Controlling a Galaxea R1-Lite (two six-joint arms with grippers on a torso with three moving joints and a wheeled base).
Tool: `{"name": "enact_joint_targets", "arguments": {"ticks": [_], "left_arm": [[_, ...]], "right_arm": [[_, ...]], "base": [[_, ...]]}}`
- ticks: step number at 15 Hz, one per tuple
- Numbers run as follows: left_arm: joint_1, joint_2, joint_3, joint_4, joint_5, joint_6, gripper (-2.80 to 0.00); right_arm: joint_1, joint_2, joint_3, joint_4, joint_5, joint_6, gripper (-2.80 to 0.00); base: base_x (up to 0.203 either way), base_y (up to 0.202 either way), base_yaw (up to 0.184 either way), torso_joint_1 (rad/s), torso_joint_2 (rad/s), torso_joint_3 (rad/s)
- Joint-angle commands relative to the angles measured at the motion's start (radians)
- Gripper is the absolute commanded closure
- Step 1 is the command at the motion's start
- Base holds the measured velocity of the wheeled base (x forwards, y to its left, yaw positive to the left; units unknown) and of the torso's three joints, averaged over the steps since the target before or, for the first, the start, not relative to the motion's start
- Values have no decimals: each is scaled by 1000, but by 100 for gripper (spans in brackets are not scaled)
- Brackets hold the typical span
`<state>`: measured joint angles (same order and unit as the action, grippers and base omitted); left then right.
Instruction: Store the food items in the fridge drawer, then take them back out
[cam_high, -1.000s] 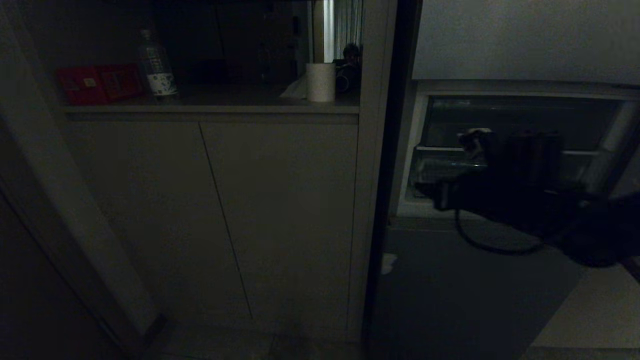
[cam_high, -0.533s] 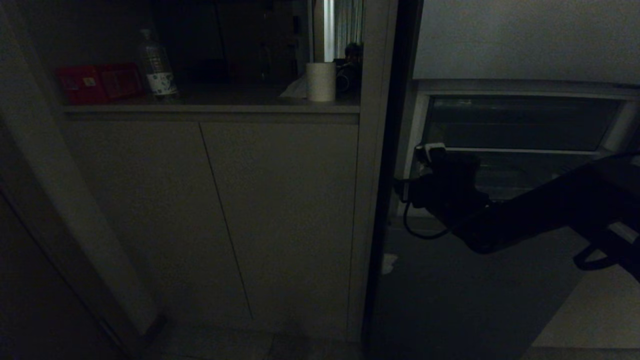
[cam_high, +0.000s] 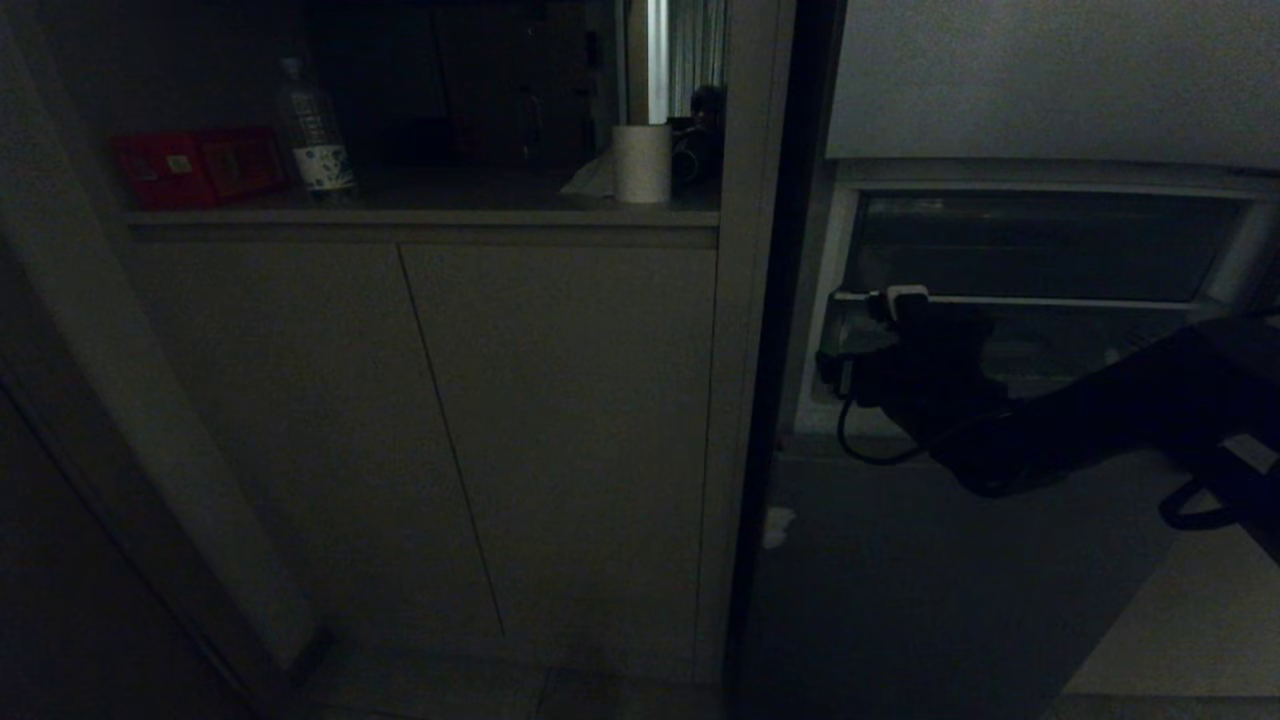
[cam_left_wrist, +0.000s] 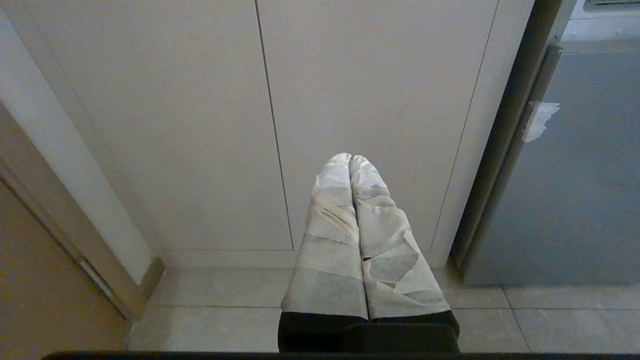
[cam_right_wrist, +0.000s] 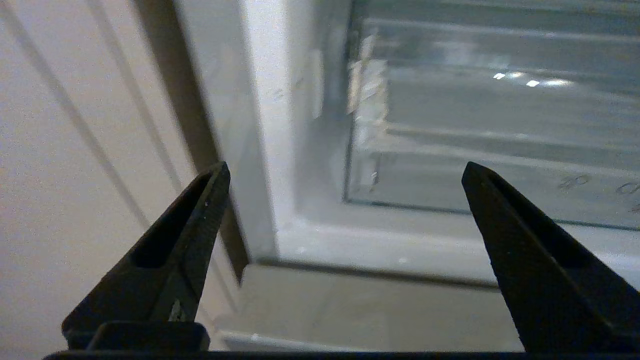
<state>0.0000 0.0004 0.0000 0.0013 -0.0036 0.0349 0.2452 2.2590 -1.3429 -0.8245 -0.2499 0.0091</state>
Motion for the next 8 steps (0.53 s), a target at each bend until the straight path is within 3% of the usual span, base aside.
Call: {"name": "enact_joint_targets", "arguments": {"ticks": [1, 8], "left_arm": [[0, 0, 0, 0, -1, 0, 0], [0, 1, 0, -1, -1, 3, 0]], "right_arm": [[-9, 37, -65, -7, -38, -1, -280], [-22, 144, -193, -9, -64, 4, -280]], "base": [[0, 0, 0, 0, 0, 0], [0, 0, 0, 0, 0, 0]]}}
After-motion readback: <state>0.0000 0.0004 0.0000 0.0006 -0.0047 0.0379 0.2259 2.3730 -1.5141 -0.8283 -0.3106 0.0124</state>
